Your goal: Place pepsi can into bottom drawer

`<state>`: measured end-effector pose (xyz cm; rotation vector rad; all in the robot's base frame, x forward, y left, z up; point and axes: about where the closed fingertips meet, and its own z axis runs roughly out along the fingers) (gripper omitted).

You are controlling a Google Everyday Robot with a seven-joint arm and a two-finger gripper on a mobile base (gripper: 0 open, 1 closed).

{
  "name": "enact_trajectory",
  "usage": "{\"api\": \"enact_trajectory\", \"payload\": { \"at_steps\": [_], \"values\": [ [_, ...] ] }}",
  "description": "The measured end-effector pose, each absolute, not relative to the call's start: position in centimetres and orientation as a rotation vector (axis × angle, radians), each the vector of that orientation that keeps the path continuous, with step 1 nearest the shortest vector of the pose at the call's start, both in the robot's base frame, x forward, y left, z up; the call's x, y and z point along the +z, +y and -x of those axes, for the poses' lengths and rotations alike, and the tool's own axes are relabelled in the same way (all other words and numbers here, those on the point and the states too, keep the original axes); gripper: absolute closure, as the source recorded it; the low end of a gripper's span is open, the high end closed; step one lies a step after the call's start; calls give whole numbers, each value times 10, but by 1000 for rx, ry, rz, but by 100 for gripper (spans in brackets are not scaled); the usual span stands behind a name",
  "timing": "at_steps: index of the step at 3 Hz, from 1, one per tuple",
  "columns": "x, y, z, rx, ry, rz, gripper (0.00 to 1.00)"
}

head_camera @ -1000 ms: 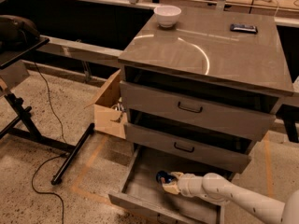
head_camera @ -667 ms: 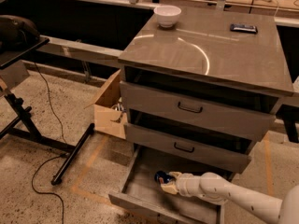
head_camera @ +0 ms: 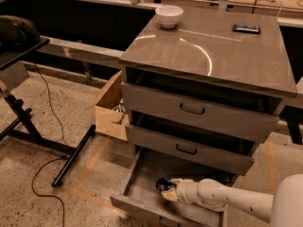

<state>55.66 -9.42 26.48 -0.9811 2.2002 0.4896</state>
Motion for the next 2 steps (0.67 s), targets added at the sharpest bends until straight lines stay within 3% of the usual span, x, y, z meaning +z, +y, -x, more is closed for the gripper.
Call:
{"api": "enact_trajectory", "payload": {
  "at_steps": [1, 2],
  "values": [
    [263, -98, -553, 459, 2234, 964, 12],
    [264, -103, -550, 431, 2263, 935, 0]
  ]
}}
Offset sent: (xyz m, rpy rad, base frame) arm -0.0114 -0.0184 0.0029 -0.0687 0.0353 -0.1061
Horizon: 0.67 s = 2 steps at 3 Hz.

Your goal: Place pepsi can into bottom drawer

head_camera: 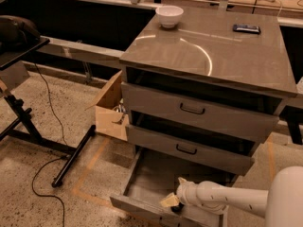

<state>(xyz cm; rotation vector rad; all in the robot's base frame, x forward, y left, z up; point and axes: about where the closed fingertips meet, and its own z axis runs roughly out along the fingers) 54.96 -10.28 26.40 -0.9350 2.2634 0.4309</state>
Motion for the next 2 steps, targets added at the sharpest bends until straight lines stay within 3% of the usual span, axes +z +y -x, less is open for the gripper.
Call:
{"api": "enact_trajectory", "payload": {
  "at_steps": [2],
  "values": [
    [291, -149, -562, 280, 2291, 782, 0]
  ]
}}
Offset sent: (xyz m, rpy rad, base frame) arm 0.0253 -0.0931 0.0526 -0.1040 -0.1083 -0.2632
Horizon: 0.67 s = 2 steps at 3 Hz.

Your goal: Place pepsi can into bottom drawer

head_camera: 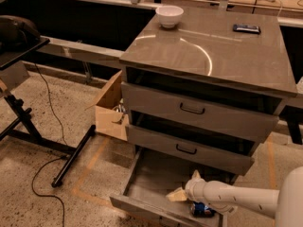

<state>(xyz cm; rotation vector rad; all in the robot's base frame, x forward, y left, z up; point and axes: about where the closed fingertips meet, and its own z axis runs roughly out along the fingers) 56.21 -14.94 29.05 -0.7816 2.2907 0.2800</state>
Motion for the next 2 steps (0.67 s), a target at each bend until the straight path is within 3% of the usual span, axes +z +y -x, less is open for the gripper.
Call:
{"api": "enact_trajectory", "payload": {
  "at_steps": [2],
  "values": [
    [316, -232, -573, 43, 2363, 746, 0]
  ]
}}
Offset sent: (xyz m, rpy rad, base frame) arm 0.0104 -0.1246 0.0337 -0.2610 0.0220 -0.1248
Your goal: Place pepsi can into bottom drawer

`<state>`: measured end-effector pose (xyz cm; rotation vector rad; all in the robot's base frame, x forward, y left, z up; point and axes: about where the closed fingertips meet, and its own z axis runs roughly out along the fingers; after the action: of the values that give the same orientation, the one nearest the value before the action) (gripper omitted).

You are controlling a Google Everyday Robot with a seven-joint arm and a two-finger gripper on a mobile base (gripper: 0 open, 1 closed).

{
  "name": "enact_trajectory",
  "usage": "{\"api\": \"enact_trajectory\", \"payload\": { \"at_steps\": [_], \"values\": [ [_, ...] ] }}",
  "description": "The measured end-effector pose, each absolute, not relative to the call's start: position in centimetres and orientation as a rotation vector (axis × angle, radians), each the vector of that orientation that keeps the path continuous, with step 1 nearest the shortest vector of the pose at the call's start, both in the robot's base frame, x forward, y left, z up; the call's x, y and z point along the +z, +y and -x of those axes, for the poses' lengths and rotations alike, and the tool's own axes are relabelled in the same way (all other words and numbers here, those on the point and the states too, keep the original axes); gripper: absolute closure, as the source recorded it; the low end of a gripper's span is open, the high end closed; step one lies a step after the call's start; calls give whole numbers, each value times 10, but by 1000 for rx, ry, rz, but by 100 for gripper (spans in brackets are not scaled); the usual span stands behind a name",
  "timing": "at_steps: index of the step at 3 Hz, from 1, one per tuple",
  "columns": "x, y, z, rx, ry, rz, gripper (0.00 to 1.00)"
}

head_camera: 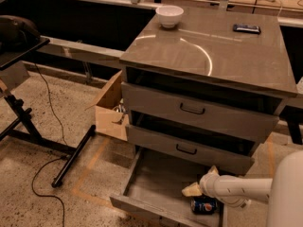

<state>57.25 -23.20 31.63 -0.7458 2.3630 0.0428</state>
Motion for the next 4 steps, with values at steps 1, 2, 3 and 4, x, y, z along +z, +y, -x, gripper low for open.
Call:
{"api": "enact_trajectory", "payload": {
  "at_steps": [1, 2, 3, 4],
  "values": [
    [319, -268, -564, -26, 2442, 756, 15],
    [333, -322, -549, -146, 2517, 740, 39],
    [357, -375, -526, -255, 2567, 698, 62],
    [357, -380, -524, -265, 2570, 696, 85]
  ]
}}
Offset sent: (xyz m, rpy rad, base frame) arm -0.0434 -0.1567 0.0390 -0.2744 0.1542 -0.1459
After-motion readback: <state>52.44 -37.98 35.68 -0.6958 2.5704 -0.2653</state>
